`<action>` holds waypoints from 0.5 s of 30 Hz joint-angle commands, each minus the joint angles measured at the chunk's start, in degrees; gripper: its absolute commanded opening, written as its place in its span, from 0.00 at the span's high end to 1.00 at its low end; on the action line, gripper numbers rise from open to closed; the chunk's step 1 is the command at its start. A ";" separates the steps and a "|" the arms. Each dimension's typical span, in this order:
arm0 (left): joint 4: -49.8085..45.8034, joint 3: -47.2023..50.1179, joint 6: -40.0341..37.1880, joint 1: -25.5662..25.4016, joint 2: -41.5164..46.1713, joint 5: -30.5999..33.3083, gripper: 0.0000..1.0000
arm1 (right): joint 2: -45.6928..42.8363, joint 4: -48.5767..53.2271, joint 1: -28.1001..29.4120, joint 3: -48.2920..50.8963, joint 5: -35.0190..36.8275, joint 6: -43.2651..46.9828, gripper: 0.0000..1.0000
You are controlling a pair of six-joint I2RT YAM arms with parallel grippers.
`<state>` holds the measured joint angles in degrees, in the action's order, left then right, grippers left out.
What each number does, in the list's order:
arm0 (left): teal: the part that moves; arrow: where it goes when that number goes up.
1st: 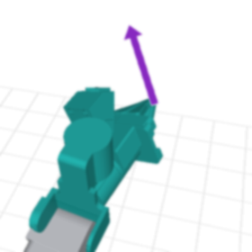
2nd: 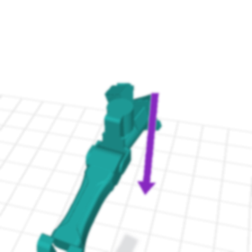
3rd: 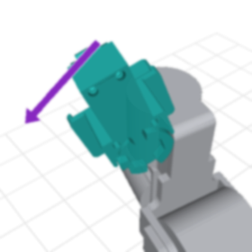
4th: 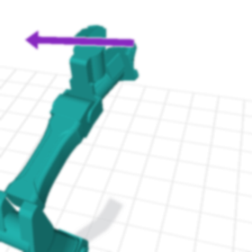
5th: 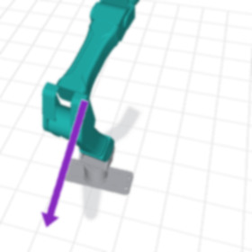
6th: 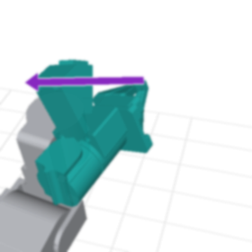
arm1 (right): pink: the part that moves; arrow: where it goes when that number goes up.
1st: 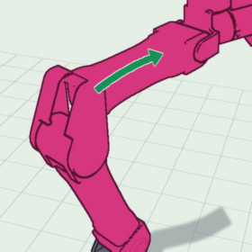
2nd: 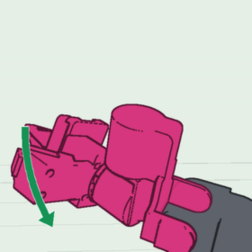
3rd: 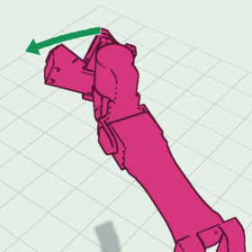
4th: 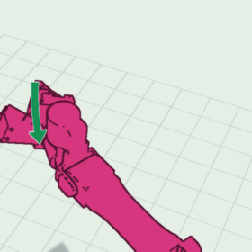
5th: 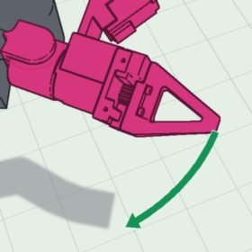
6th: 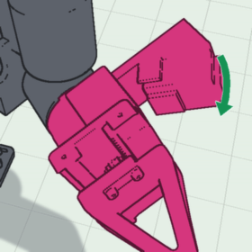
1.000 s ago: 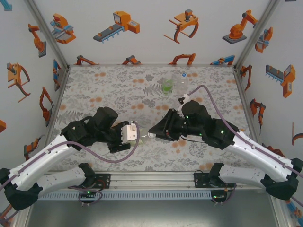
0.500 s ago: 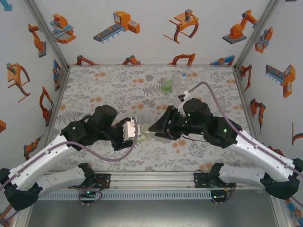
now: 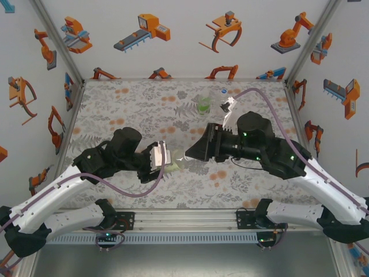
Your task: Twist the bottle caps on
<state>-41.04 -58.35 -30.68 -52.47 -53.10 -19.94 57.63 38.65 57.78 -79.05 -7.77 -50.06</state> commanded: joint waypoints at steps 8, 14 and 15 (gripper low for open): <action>-0.41 -0.86 -1.33 -0.25 1.30 -8.29 1.00 | -0.26 5.01 -0.03 -6.97 -11.04 55.75 0.47; -2.68 -1.60 -1.71 -0.27 1.60 -10.80 1.00 | 5.97 15.35 -0.05 -15.72 -24.67 79.46 0.45; -3.04 -1.80 -1.71 -0.24 1.75 -11.14 1.00 | 6.84 17.01 -0.01 -16.57 -26.31 82.53 0.43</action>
<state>-42.19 -58.37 -31.16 -52.49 -52.25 -27.64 62.92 49.76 57.78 -92.90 -26.81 16.86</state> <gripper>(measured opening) 0.585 0.564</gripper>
